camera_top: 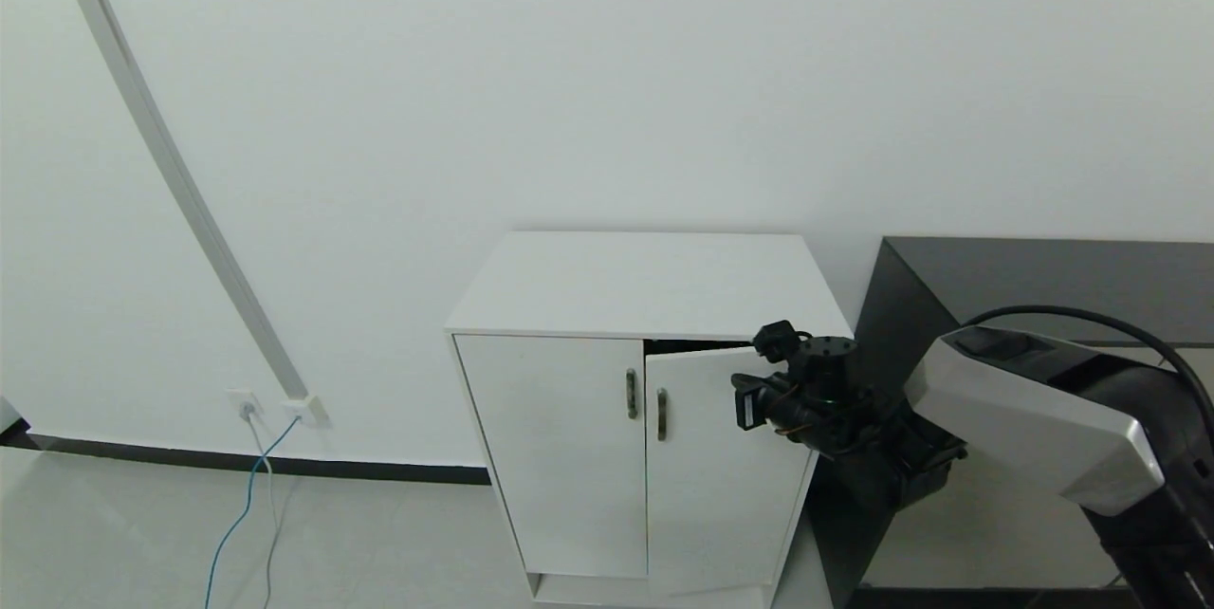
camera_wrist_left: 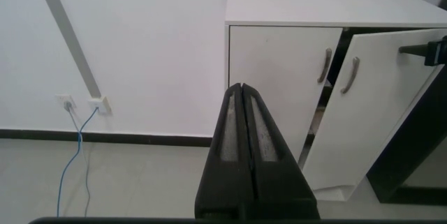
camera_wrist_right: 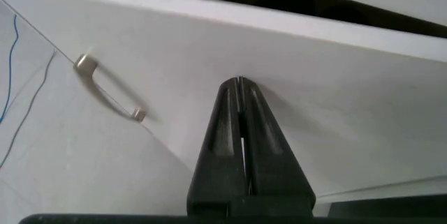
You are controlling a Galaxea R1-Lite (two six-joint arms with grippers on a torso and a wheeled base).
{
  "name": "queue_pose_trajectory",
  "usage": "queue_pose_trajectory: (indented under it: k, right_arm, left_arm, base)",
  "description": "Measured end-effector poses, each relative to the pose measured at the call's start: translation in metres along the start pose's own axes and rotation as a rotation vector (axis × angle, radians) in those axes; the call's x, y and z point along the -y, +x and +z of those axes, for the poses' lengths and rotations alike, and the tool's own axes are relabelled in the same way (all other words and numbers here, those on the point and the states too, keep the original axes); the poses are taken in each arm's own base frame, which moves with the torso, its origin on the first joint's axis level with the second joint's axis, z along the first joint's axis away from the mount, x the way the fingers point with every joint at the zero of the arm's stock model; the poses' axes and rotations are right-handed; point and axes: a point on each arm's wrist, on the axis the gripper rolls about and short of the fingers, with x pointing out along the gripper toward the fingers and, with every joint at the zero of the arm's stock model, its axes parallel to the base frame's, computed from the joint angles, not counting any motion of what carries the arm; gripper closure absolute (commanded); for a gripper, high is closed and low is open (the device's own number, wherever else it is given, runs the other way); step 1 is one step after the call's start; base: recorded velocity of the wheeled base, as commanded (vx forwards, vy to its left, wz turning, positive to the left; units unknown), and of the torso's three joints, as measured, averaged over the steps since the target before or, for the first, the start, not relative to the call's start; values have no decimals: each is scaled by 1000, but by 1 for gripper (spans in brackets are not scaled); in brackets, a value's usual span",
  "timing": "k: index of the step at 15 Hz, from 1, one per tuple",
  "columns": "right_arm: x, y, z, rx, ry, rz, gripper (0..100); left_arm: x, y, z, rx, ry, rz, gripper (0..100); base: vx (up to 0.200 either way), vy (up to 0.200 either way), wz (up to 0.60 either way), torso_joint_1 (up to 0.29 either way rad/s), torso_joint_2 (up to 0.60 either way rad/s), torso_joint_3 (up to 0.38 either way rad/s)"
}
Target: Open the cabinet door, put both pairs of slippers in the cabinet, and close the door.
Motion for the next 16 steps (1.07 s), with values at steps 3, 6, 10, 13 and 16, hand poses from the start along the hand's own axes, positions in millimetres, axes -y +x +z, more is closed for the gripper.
queue_pose_trajectory:
  k: [3,6,10,13,16]
  right_arm:
    - [2,6,4,-4,2,-5,100]
    - [2,9,5,6,1,-6,100]
    - [6,13,5,12,2,-13,100]
    - [7,14,6,17,3,-18,100]
    - [8,15,8,23,3,-18,100]
  left_arm:
    - [0,0,0,0,0,0,100]
    - [0,0,0,0,0,0,100]
    - [0,0,0,0,0,1,100]
    - [0,0,0,0,0,0,100]
    - [0,0,0,0,0,0,100]
  base:
    - [0,0,0,0,0,0]
    - [0,0,0,0,0,0]
    - [0,0,0,0,0,0]
    - [0,0,0,0,0,0]
    - [0,0,0,0,0,0]
